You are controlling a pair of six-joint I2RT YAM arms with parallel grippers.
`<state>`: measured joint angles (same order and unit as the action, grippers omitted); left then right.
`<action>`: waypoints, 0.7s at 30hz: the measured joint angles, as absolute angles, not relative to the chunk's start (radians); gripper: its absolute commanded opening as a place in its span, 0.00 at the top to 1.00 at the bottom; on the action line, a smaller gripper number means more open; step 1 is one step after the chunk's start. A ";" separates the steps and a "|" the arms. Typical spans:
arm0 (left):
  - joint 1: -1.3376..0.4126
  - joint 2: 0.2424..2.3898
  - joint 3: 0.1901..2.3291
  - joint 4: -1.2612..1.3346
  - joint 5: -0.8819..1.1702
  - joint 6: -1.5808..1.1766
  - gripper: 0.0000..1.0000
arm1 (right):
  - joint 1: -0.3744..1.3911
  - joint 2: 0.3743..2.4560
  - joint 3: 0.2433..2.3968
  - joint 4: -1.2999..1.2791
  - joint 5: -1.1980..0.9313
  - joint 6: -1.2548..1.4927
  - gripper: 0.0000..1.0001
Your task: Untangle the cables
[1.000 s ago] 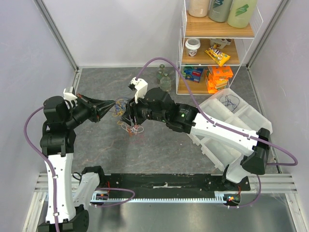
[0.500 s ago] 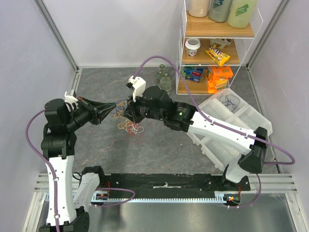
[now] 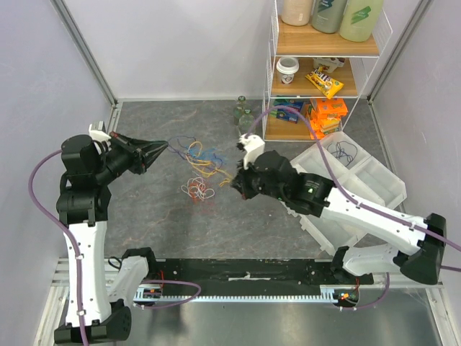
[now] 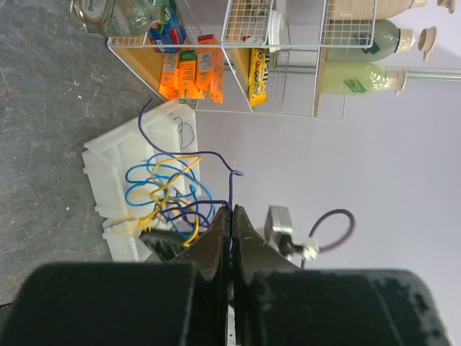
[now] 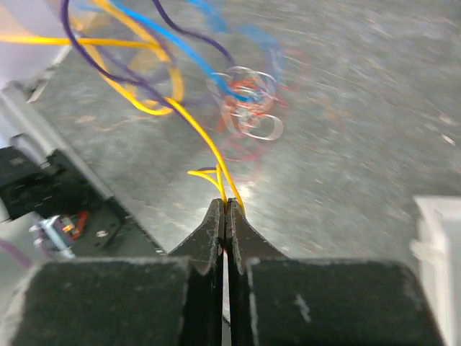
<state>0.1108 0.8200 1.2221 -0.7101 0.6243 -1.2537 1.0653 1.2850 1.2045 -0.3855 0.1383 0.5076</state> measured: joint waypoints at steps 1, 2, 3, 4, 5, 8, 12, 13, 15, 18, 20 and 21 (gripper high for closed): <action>0.110 0.828 1.227 -0.709 0.620 -1.251 0.98 | 1.036 1.261 1.172 -0.391 0.145 0.519 1.00; 0.110 0.838 1.234 -0.709 0.618 -1.250 0.98 | 1.006 1.246 1.147 -0.400 0.153 0.529 1.00; 0.110 0.848 1.241 -0.709 0.616 -1.248 0.98 | 0.968 1.236 1.120 -0.413 0.159 0.541 1.00; 0.110 0.860 1.250 -0.710 0.611 -1.248 0.98 | 0.922 1.229 1.089 -0.429 0.164 0.554 1.00; 0.110 0.871 1.257 -0.710 0.608 -1.247 0.98 | 0.887 1.225 1.063 -0.444 0.168 0.563 1.00; 0.110 0.913 1.294 -0.730 0.583 -1.226 0.98 | 0.769 1.216 0.984 -0.522 0.184 0.584 1.00; 0.110 0.949 1.391 -0.828 0.492 -1.154 0.98 | 0.673 1.180 0.935 -0.619 0.198 0.587 1.00; 0.110 0.953 1.424 -0.856 0.455 -1.132 0.98 | 0.658 1.165 0.934 -0.636 0.199 0.585 1.00; 0.110 0.951 1.469 -0.888 0.401 -1.094 0.98 | 0.636 1.127 0.936 -0.660 0.212 0.575 1.00; 0.110 0.939 1.498 -0.926 0.331 -1.040 0.98 | 0.625 1.106 0.978 -0.723 0.264 0.559 1.00; 0.110 0.937 1.518 -0.980 0.261 -1.009 0.98 | 0.601 1.108 1.026 -0.772 0.320 0.549 1.00; 0.110 0.937 1.531 -1.007 0.221 -0.996 0.98 | 0.573 1.107 1.052 -0.796 0.348 0.543 1.00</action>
